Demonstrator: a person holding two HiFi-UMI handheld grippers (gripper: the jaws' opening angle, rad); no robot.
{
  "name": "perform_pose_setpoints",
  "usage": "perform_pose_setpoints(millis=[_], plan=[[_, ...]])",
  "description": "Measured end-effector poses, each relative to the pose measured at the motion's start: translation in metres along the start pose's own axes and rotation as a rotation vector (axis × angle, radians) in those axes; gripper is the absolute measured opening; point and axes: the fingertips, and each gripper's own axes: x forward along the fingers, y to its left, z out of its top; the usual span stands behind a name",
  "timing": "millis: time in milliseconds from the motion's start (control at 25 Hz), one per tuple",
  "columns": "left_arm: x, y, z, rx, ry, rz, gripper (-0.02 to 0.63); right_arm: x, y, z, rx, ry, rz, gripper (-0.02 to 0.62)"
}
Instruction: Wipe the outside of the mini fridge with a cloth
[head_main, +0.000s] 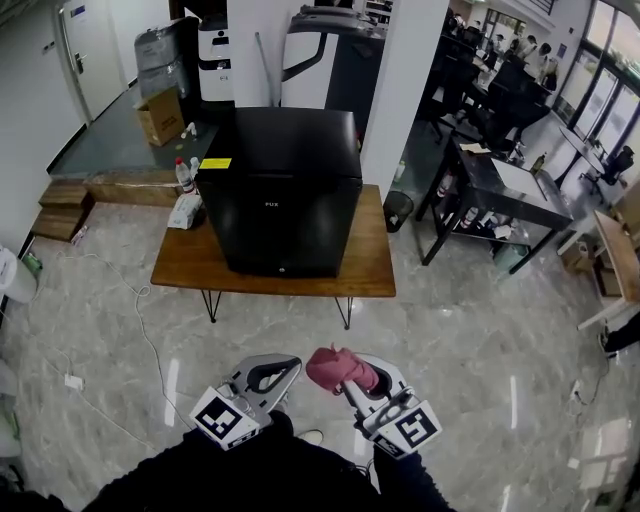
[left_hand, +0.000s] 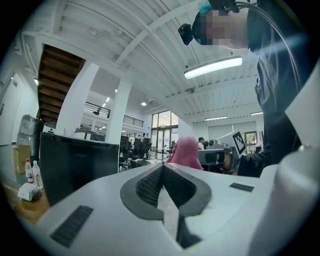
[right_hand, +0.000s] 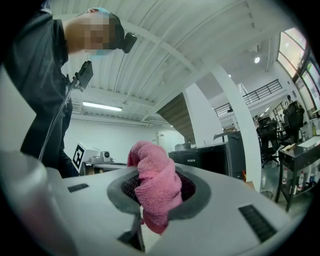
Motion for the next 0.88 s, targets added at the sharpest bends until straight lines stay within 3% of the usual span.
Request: perform_pose_setpoints(millis=[360,520,880], plan=[[0.038,0.052,0.013,0.037,-0.008,-0.020,0.006,0.034,-0.041,-0.002,0.021,0.010,-0.062,0.089],[0.053,0.084,0.020,0.006,-0.004,-0.029,0.006,0.061,-0.062,0.004,0.010,0.022,-0.086,0.089],[0.064,0.188,0.060,0.049,-0.071,0.007,0.006,0.154,-0.105,0.037,-0.076,0.024,-0.101,0.090]])
